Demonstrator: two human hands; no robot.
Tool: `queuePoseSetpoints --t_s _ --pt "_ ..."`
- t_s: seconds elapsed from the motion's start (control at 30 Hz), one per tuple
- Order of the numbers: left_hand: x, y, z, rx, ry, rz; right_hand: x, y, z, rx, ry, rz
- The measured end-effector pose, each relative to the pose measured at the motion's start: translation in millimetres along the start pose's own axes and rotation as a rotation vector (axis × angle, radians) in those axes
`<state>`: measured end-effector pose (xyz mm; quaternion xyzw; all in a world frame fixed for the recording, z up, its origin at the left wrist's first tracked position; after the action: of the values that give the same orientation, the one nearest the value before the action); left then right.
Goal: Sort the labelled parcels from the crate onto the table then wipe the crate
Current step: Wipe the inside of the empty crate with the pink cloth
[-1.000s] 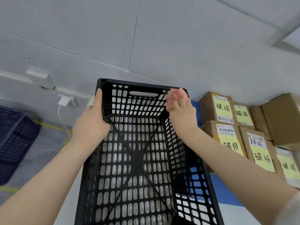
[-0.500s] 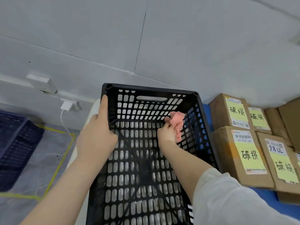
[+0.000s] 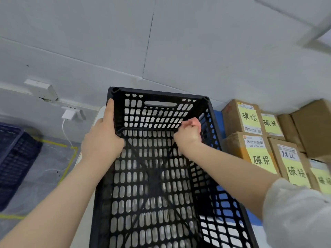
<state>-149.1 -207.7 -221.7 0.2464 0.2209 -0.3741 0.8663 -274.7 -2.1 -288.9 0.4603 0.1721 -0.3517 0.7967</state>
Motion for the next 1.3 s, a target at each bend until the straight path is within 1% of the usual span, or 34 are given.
queuePoseSetpoints --t_s 0.03,0.07,0.13,0.17,0.2,0.23,0.33,0.47,0.53,0.6,0.67,0.77,0.8,0.83,0.9,0.97,1.0,1.07,1.1,1.13,1.2,1.27,1.3 --pt "0 0 0 -0.004 0.001 -0.007 -12 11 11 -0.045 -0.004 -0.032" --pt "0 -1 0 -0.006 0.0 -0.01 -25 22 21 -0.14 -0.01 -0.062" --pt "1 -2 -2 -0.002 -0.002 -0.004 -55 44 38 -0.376 -0.132 -0.106" --pt "1 -3 -3 -0.001 -0.004 0.001 -69 54 42 -0.447 -0.205 -0.115" --pt "1 -3 -3 0.001 -0.005 0.004 -78 60 38 -0.47 -0.223 -0.121" --pt "1 -3 -3 0.002 -0.005 0.004 -81 67 34 -0.459 -0.214 -0.123" --pt "2 -3 -2 0.001 0.008 -0.002 -65 67 20 -0.371 -0.117 -0.155" --pt "2 -4 -4 0.01 0.014 -0.01 -28 45 11 -0.142 0.003 -0.214" --pt "3 -4 -3 0.016 0.026 -0.006 -5 30 -2 -0.019 -0.013 -0.18" --pt "3 -3 -2 0.002 0.021 -0.012 25 17 -26 0.101 -0.113 -0.138" --pt "2 -1 -1 -0.008 0.02 -0.016 54 10 -47 0.17 -0.132 -0.077" --pt "1 -3 -1 -0.009 0.014 -0.01 62 2 -54 0.279 0.025 0.038" --pt "1 -4 -1 -0.006 0.01 -0.011 59 1 -52 0.22 0.012 0.078" --pt "1 -4 -2 -0.002 0.012 -0.013 53 -1 -49 0.156 -0.092 0.078" --pt "4 -6 -3 0.005 0.017 -0.007 38 1 -37 0.103 -0.229 0.089" --pt "5 -6 -4 0.006 0.016 -0.004 14 18 -16 0.062 -0.295 -0.077" --pt "4 -6 -4 0.005 0.017 -0.006 0 33 0 0.001 -0.348 -0.138" --pt "4 -6 -5 0.009 0.017 -0.004 -27 60 14 -0.21 -0.222 -0.176" --pt "4 -6 -5 0.011 0.013 0.0 -42 68 17 -0.295 -0.262 -0.201" --pt "4 -6 -5 0.011 0.011 0.004 -53 74 13 -0.331 -0.336 -0.21" --pt "4 -6 -4 0.013 0.015 0.008 -57 80 5 -0.356 -0.294 -0.159" --pt "3 -4 -3 0.018 0.022 -0.001 -48 79 -10 -0.325 -0.281 -0.173" --pt "2 -4 -3 0.017 0.021 -0.008 -45 73 -15 -0.351 -0.277 -0.192"
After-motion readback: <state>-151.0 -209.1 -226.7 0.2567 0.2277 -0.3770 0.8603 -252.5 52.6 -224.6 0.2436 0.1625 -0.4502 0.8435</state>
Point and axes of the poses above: each hand's wrist, its own y-axis away from the middle knuckle, its own z-axis out of the back of the hand, x = y × z, the point moved 5 cm from there along -y, towards the middle knuckle, and after that the axes turned 11 degrees about z, right-handed, at the moved point
